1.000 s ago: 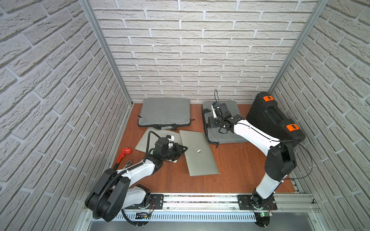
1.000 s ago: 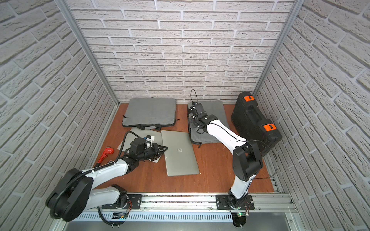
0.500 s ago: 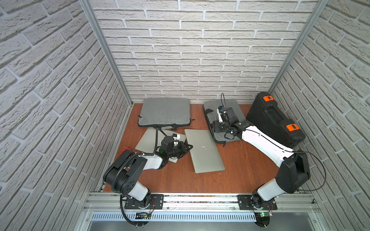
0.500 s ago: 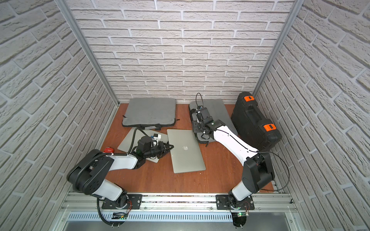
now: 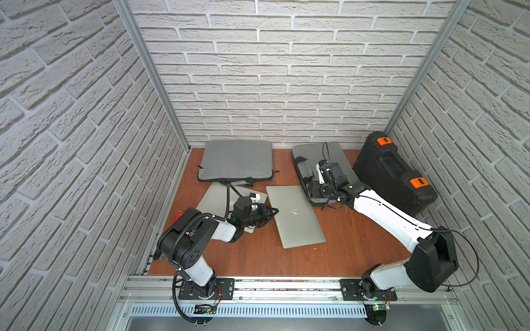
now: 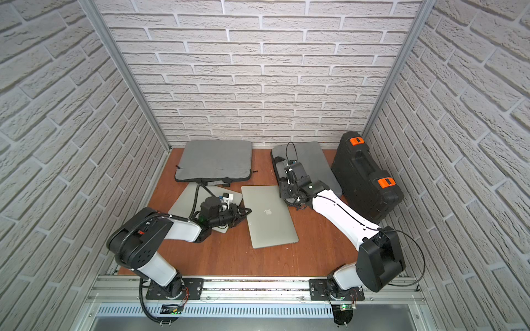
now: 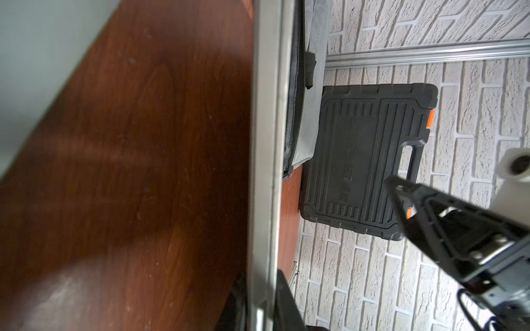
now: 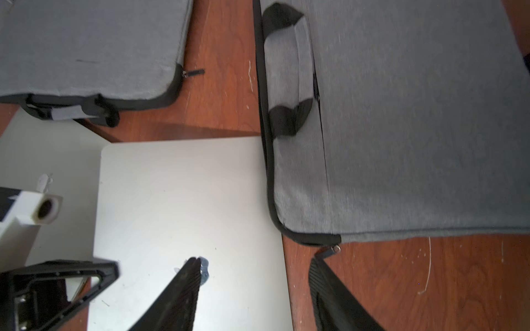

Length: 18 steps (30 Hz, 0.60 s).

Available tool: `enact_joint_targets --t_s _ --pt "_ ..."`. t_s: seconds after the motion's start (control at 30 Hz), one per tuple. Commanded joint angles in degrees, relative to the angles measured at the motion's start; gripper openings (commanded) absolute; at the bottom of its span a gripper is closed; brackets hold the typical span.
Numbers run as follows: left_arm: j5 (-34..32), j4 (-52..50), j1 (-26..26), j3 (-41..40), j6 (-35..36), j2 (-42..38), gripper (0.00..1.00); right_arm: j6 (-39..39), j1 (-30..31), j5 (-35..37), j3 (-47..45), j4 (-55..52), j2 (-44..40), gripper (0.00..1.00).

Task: Open the zippered laptop bag and take out the laptop
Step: Place the laptop at the center of the board.

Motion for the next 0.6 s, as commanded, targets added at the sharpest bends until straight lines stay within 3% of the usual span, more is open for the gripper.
enact_joint_targets --t_s 0.0,0.2,0.3,0.57 --pt "-1.62 -4.56 0.48 -0.44 2.28 -1.90 0.05 5.21 1.11 -2.64 -5.13 -0.98 -3.45 0.63" --pt "-3.10 -10.43 0.61 0.02 5.61 -4.37 0.25 9.65 2.03 -5.52 -16.30 -2.03 -9.14 0.62" --pt "-3.65 -12.42 0.62 0.61 7.02 -4.79 0.30 10.75 2.11 -6.46 -20.26 -2.22 -11.55 0.63" --pt "-4.57 -11.14 0.09 1.16 6.80 -3.61 0.32 12.58 2.10 -11.01 -26.66 2.88 -11.46 0.63"
